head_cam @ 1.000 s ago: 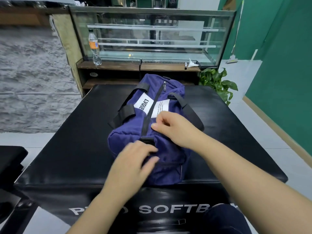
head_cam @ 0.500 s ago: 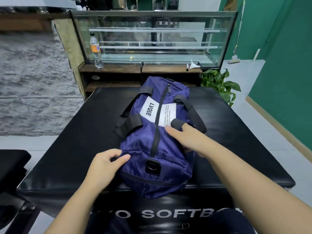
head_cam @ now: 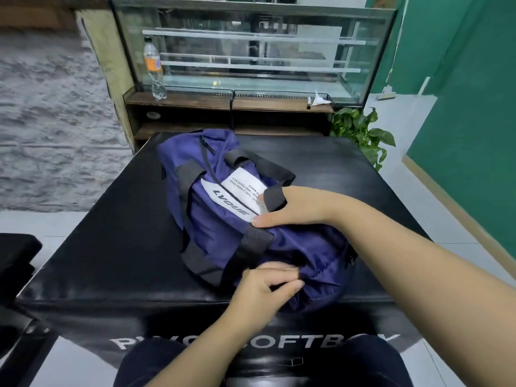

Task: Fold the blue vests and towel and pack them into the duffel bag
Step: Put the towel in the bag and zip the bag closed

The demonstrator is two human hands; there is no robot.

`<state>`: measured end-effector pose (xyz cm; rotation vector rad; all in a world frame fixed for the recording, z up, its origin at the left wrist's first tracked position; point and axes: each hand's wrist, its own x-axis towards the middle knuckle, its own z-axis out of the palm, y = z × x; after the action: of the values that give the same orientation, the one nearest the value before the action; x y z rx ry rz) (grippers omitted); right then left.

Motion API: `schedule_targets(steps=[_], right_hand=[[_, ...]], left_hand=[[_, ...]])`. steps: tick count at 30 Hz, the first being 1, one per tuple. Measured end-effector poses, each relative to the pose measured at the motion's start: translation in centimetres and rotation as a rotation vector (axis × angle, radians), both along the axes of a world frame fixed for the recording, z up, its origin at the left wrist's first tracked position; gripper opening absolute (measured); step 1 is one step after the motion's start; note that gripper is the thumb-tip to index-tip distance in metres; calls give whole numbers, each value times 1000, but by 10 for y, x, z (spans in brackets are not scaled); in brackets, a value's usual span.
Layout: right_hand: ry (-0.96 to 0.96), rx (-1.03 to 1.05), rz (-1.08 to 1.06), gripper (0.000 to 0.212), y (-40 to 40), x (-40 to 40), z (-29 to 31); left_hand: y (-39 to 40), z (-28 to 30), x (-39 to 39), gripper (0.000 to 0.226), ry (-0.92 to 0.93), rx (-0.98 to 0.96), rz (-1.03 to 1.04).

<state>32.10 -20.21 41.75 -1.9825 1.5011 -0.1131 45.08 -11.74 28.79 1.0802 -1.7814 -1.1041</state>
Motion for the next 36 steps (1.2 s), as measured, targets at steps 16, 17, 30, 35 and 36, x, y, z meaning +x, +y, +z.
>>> schedule_targets(steps=[16, 17, 30, 35, 36], right_hand=[[278, -322, -175, 17, 6, 11, -36], [218, -300, -170, 17, 4, 7, -37], [-42, -167, -161, 18, 2, -38, -39], [-165, -74, -254, 21, -1, -40, -44], [-179, -57, -266, 21, -2, -40, -45]], left_hand=[[-15, 36, 65, 31, 169, 3, 386], [-21, 37, 74, 29, 174, -15, 483], [-101, 47, 137, 47, -208, -124, 692], [-99, 53, 135, 17, -335, -226, 763], [-98, 54, 134, 13, -336, -222, 765]])
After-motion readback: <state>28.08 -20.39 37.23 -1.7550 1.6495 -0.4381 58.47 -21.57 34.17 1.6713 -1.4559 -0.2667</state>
